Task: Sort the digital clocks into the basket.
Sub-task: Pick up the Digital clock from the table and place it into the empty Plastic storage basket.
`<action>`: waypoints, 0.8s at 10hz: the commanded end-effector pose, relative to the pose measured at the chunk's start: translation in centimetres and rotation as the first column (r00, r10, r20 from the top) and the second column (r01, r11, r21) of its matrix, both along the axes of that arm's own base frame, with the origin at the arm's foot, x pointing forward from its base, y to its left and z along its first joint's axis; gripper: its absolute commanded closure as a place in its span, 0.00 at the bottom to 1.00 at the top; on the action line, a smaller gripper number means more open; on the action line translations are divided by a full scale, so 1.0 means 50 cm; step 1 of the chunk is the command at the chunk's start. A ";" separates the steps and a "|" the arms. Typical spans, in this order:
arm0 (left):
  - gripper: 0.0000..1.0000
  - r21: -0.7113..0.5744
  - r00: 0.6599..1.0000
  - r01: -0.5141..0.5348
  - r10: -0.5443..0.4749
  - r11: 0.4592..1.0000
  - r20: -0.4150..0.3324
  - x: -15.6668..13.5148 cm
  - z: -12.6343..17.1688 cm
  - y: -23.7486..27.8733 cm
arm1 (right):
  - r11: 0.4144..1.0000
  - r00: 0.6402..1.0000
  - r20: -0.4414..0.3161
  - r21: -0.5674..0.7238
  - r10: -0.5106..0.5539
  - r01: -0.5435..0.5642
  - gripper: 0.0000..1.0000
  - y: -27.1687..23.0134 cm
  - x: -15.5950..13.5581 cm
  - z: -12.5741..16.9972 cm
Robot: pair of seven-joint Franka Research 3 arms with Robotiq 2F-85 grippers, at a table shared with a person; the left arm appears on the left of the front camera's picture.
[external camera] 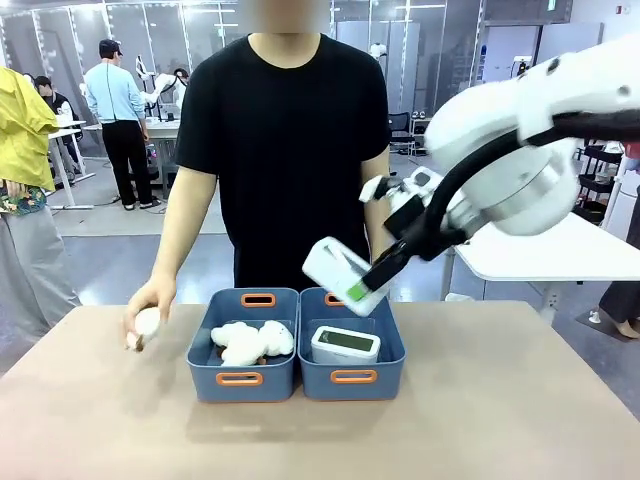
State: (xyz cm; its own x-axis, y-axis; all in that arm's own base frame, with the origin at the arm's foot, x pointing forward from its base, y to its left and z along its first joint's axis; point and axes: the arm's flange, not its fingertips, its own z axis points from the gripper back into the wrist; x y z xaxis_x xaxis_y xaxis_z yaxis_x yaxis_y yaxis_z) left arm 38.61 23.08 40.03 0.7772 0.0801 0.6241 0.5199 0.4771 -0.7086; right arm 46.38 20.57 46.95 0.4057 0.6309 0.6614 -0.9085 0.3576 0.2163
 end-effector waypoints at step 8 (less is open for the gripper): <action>0.00 0.009 1.000 -0.001 0.002 1.000 -0.020 -0.003 0.005 -0.002 | 0.993 0.998 -0.011 0.099 -0.063 0.064 1.00 -0.149 0.024 -0.029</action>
